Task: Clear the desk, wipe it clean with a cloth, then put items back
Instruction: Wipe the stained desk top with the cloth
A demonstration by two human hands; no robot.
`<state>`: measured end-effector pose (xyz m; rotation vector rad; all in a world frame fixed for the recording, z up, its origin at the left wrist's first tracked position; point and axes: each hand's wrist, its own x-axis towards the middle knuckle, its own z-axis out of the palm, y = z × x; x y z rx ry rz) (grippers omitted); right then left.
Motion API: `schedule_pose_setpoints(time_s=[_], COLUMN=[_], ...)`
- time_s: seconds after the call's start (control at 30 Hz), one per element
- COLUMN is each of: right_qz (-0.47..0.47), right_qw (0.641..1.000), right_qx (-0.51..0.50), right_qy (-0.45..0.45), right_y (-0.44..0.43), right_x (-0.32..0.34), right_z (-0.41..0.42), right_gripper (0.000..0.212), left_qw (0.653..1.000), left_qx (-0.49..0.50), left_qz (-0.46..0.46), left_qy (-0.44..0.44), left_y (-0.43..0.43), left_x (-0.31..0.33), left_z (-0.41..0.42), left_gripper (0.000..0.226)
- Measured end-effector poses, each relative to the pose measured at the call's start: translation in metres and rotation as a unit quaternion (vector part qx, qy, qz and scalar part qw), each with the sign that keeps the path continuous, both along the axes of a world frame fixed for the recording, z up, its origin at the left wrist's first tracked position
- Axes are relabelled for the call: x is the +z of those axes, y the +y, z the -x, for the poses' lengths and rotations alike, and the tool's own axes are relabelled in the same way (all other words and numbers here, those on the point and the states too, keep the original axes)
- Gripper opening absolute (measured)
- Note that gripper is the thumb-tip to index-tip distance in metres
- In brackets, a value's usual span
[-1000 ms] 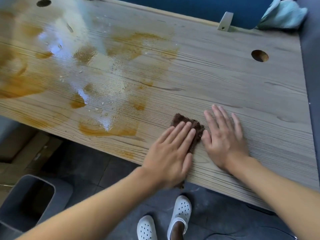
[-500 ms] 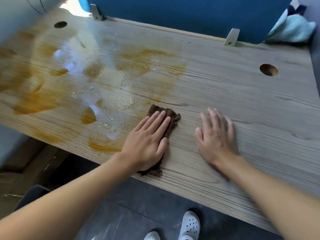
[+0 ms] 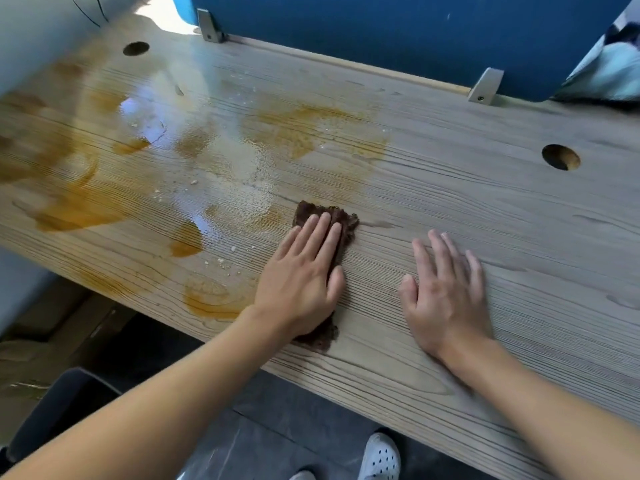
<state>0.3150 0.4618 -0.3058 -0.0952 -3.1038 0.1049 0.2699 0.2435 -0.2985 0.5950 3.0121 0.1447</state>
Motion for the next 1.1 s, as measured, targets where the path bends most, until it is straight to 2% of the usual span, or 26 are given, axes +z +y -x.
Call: schedule_pose_setpoints(time_s=[0.03, 0.13, 0.2, 0.27, 0.4, 0.43, 0.47, 0.57, 0.63, 0.7, 0.8, 0.87, 0.97, 1.1], right_qz=[0.001, 0.004, 0.002, 0.002, -0.005, -0.004, -0.003, 0.001, 0.002, 0.004, -0.021, -0.027, 0.023, 0.022], right_qw=[1.0, 1.0, 1.0, 1.0, 1.0, 1.0, 1.0, 1.0, 1.0, 1.0, 0.999, 0.999, 1.0, 0.999], right_qx=[0.001, -0.002, -0.001, 0.0, 0.002, 0.0, -0.001, -0.001, 0.001, 0.001, 0.019, 0.027, 0.009, 0.022], right_qy=[0.003, 0.01, 0.01, 0.01, -0.005, -0.003, 0.0, 0.012, 0.018, 0.026, 0.024, 0.02, 0.01, 0.008], right_y=[0.0, 0.0, -0.002, -0.002, -0.001, 0.0, 0.0, -0.001, -0.002, -0.001, 0.001, 0.004, 0.011, 0.011], right_x=[-0.001, -0.001, -0.001, 0.0, 0.002, 0.001, 0.001, -0.001, 0.0, 0.0, 0.001, 0.005, 0.007, -0.004], right_z=[0.001, 0.001, 0.0, 0.001, 0.0, 0.0, 0.0, 0.001, 0.001, 0.001, 0.009, 0.025, 0.058, 0.065], right_gripper=[0.065, 0.065, 0.065, 0.065, 0.066, 0.066, 0.065, 0.065, 0.064, 0.063, 0.057, 0.045, 0.039, 0.054], left_qw=[1.0, 0.989, 0.979, 0.982, 1.0, 1.0, 1.0, 0.992, 0.984, 0.987, 0.998, 1.0, 0.998, 0.988], left_qx=[-0.017, -0.151, -0.202, -0.186, -0.013, 0.005, -0.004, -0.128, -0.173, -0.158, -0.054, -0.01, -0.068, -0.15], left_qz=[-0.004, -0.01, -0.017, -0.012, 0.007, 0.005, 0.001, -0.009, -0.019, -0.023, -0.015, -0.006, -0.01, -0.032], left_qy=[0.007, -0.005, -0.026, -0.022, -0.008, -0.009, -0.009, -0.008, -0.021, -0.014, -0.012, -0.006, -0.003, -0.016], left_y=[0.002, -0.002, -0.012, -0.012, 0.003, 0.008, 0.012, 0.013, 0.003, 0.001, 0.012, 0.018, 0.017, 0.001], left_x=[0.0, 0.002, 0.004, 0.004, 0.005, 0.004, 0.005, 0.005, 0.003, 0.002, 0.006, 0.004, 0.005, -0.001], left_z=[-0.01, -0.06, -0.064, -0.039, 0.019, 0.018, 0.01, -0.042, -0.051, -0.029, 0.022, 0.032, -0.001, -0.034], left_gripper=[0.068, 0.066, 0.066, 0.065, 0.067, 0.068, 0.069, 0.068, 0.065, 0.065, 0.065, 0.066, 0.067, 0.066])
